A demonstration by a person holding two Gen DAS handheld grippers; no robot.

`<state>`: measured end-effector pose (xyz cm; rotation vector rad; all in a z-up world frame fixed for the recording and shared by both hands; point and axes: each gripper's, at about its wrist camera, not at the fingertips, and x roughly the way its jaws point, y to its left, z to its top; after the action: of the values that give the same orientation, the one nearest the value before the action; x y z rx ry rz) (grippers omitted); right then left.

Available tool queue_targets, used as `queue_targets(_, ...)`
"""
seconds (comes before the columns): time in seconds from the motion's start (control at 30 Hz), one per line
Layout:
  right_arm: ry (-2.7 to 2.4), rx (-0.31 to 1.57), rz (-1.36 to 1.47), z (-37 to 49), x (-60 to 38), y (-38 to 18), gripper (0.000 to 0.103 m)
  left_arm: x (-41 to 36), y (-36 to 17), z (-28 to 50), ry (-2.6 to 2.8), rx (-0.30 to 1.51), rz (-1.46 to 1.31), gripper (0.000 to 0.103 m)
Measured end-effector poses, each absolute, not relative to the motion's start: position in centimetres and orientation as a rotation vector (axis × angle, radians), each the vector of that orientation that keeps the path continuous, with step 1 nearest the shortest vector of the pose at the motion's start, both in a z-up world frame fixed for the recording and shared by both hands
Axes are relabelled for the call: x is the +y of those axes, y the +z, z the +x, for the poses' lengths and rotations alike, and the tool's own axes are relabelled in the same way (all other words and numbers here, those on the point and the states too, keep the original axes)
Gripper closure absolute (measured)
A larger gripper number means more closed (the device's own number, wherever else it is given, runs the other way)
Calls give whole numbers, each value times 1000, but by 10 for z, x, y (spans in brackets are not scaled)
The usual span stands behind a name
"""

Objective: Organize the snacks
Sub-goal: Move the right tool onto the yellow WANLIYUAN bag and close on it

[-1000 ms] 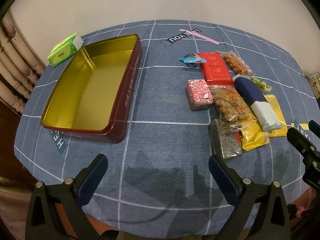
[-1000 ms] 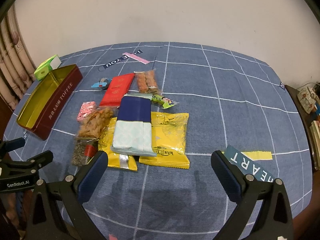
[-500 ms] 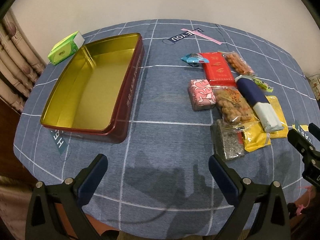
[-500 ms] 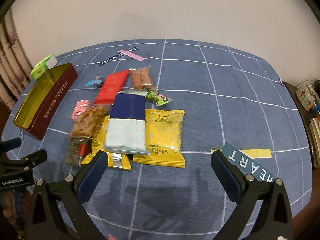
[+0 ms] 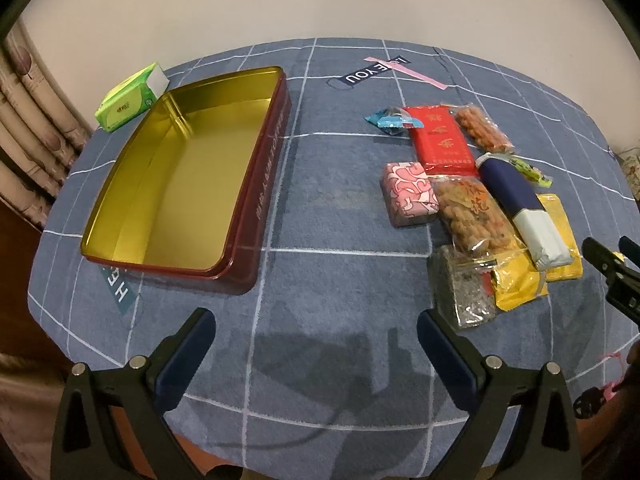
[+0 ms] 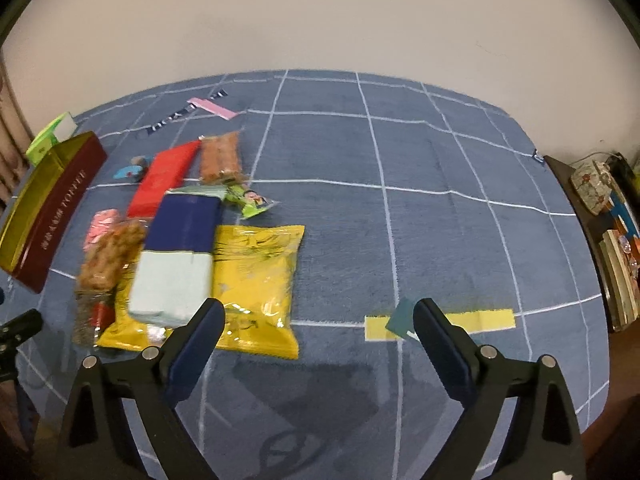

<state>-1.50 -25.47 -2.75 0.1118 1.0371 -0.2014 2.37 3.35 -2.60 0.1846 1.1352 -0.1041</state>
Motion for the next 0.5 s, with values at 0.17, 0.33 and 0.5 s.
queue_targets(0.17,-162,1070,109,-2,-251,-43,11,35,-26,28,-102,1136,188,0)
queue_targets(0.33,-131,1085,117,4,-244,-49,12,35,-29,34,-92,1148,188,0)
queue_targets(0.5,-109,1088,152,10,-237,-53,12,34,-27,39,-90,1141,198,0)
